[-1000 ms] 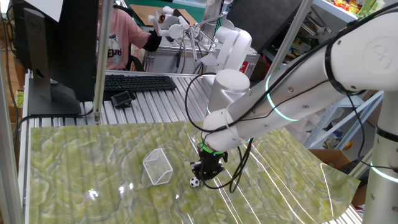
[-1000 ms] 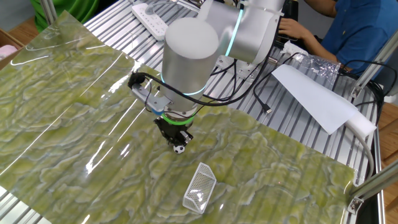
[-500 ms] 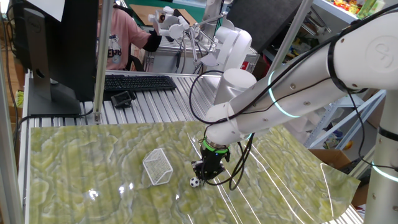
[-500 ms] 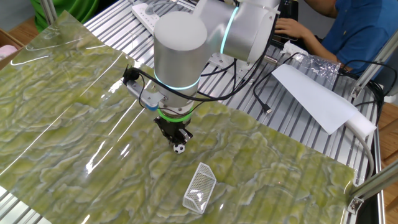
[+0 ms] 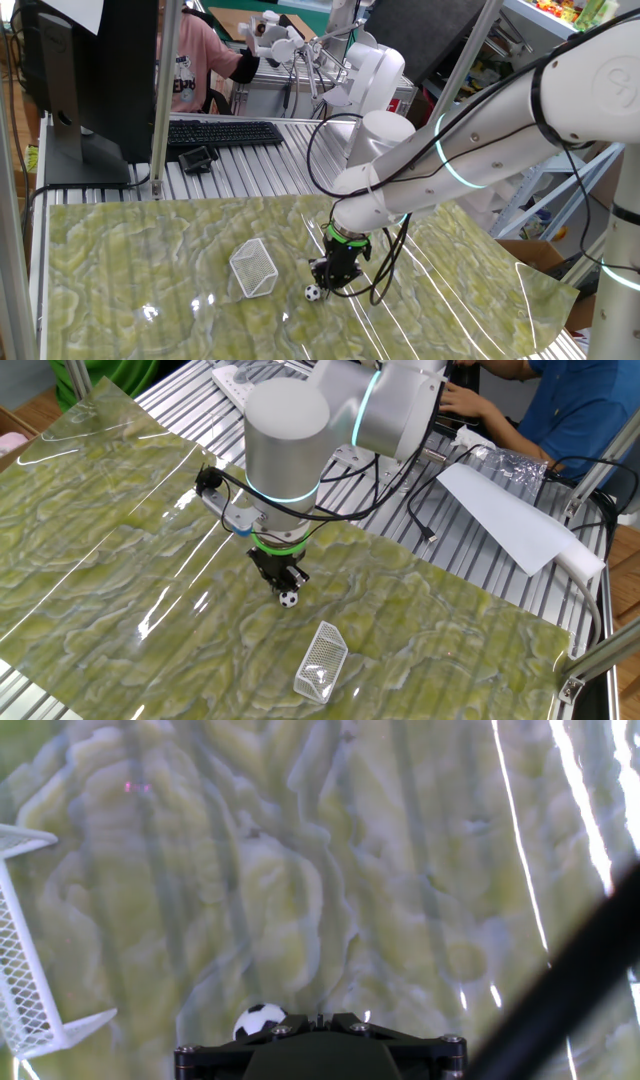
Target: Push the soccer ball into the goal
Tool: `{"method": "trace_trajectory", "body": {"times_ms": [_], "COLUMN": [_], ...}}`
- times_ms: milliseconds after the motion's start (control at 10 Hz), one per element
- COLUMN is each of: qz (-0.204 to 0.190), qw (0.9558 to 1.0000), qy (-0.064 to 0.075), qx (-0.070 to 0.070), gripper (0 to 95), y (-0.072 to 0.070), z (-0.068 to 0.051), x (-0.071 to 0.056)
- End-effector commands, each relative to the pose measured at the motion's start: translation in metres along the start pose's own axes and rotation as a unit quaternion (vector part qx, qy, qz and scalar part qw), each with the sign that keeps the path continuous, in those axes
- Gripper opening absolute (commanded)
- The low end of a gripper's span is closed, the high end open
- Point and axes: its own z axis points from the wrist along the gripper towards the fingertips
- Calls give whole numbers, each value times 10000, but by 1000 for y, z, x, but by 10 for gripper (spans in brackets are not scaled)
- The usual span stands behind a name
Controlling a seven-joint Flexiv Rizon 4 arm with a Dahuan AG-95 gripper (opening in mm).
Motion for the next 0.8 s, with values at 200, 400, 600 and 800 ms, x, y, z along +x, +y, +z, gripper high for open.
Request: {"method": "trace_trajectory", "body": {"times_ms": [200,400,600,800], "qz": [-22,-16,-12,11], "qw": [10000,10000,10000,9999], "qy": [9,8,19,26], "qx": [-57,-59,-95,-112], "gripper": [0,0,0,0], "y": [2,4,6,8], "z": [3,4,5,6], "x": [-1,-1,-1,-1]}}
